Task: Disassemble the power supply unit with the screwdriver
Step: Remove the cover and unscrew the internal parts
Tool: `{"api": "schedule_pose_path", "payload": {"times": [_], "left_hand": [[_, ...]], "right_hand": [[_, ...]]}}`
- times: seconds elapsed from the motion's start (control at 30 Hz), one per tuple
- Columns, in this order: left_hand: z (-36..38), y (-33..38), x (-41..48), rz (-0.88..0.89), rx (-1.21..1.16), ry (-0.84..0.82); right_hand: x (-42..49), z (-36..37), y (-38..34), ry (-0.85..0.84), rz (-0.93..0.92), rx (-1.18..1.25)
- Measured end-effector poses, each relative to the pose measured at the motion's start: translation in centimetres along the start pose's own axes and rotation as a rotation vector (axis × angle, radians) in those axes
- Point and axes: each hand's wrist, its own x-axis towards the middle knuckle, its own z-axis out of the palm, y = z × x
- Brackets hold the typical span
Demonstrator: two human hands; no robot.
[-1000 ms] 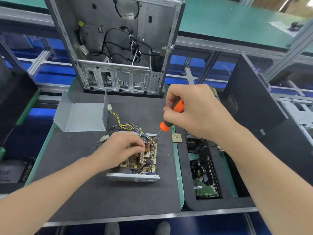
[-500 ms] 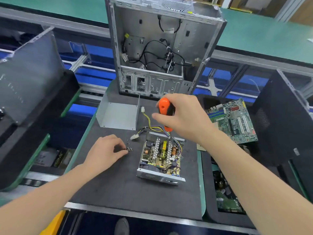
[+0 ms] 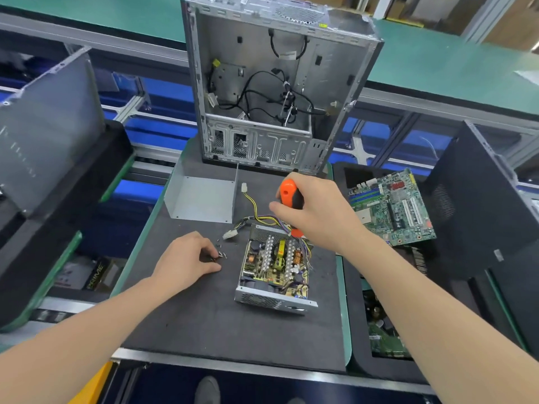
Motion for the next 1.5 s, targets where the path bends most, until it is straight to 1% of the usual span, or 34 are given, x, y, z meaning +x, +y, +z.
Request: {"api": "schedule_pose_path", "payload": {"times": [0.1,0.23,0.3,0.37,0.47,0.53,0.57,0.67,0.77,0.83,0.87,0.93,1.0,1.1,1.17,1.3,1.43,1.5], "left_hand": [[-0.6,0.7,0.2,-0.001,-0.005,-0.028],[-1.4,3.0,0.7,0.068,-0.104,0.051],[-1.7,5.0,1.0,0.128,-0.195,0.065],[-2.1,7.2,1.3,0.186,-0.271,0.067],[-2.8,10.1,2.1,0.268,-0.336,0.116],[-2.9,11.5,3.0,0.269,-0.335,0.141],[-2.9,12.1,3.4,0.268,-0.31,0.144],[-2.1,13.7,4.8,0.276,-0.202,0.126],[-0.8,15.1,6.0,0.307,-0.113,0.061],[0.2,16.0,6.6,0.34,-0.072,-0.004],[0.6,16.4,6.8,0.357,-0.055,-0.038],[1.3,17.1,7.1,0.39,-0.024,-0.09],[1.7,17.3,7.2,0.414,-0.012,-0.112],[1.8,17.1,7.2,0.424,-0.015,-0.132],[1.5,16.7,7.2,0.442,-0.021,-0.165],[-0.1,15.5,7.1,0.499,0.007,-0.215],[-0.9,13.9,7.0,0.525,0.033,-0.169],[-0.9,13.2,6.8,0.521,0.02,-0.098]], "right_hand": [[-0.5,-0.6,0.4,0.023,0.016,0.031],[-0.9,-1.3,1.0,0.042,0.065,0.035],[-1.1,-1.9,1.4,0.1,0.085,0.023],[-1.3,-2.6,1.6,0.212,0.092,0.105],[-1.4,-3.6,1.6,0.443,0.071,0.31],[-1.6,-3.7,2.3,0.573,0.075,0.33],[-1.6,-3.5,3.0,0.604,0.099,0.308],[-2.3,-1.6,6.4,0.578,0.252,0.261],[-3.7,2.0,10.1,0.542,0.538,0.362],[-5.1,4.6,11.9,0.563,0.753,0.428],[-5.9,5.8,12.4,0.584,0.833,0.468],[-7.2,7.8,12.9,0.621,0.916,0.522],[-8.2,9.4,12.8,0.616,0.94,0.535],[-9.1,10.7,12.0,0.56,0.979,0.548],[-9.3,10.9,11.6,0.529,0.966,0.49],[-9.2,10.7,11.3,0.397,0.929,0.413],[-9.3,10.1,11.4,0.286,0.865,0.41],[-9.4,9.4,11.1,0.293,0.808,0.375]]}}
